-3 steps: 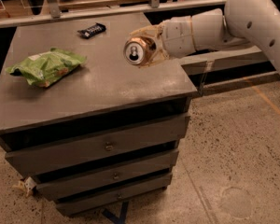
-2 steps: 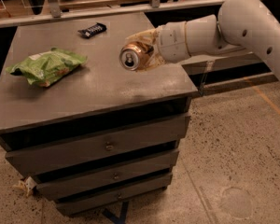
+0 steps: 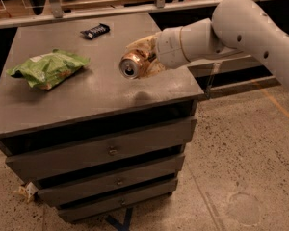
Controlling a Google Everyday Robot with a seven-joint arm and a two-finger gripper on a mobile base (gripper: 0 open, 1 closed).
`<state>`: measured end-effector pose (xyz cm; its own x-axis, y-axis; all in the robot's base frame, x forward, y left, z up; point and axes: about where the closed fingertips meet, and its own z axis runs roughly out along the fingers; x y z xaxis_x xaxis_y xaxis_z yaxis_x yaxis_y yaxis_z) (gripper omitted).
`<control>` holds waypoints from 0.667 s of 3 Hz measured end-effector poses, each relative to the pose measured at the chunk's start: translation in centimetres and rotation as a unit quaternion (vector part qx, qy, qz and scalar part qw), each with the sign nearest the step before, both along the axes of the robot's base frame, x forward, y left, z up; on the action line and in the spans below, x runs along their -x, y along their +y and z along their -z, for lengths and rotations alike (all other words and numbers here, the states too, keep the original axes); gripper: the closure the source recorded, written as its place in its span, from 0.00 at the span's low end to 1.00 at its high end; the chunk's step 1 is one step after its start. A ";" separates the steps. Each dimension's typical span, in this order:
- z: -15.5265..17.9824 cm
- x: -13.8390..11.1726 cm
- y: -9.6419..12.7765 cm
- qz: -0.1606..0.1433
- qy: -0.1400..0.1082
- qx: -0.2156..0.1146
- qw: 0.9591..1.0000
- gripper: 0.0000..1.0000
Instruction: Knock orange can over
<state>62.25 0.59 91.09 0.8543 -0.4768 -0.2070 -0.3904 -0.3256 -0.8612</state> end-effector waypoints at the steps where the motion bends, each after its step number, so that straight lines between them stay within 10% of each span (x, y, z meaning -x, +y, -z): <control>1: 0.7 -0.2 0.1 -0.006 0.004 0.022 1.000 1.00; 2: 1.5 -0.1 0.4 -0.014 0.009 0.043 0.999 1.00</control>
Offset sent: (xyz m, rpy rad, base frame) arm 0.0013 0.0017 -0.0222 -0.1400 0.0292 0.0377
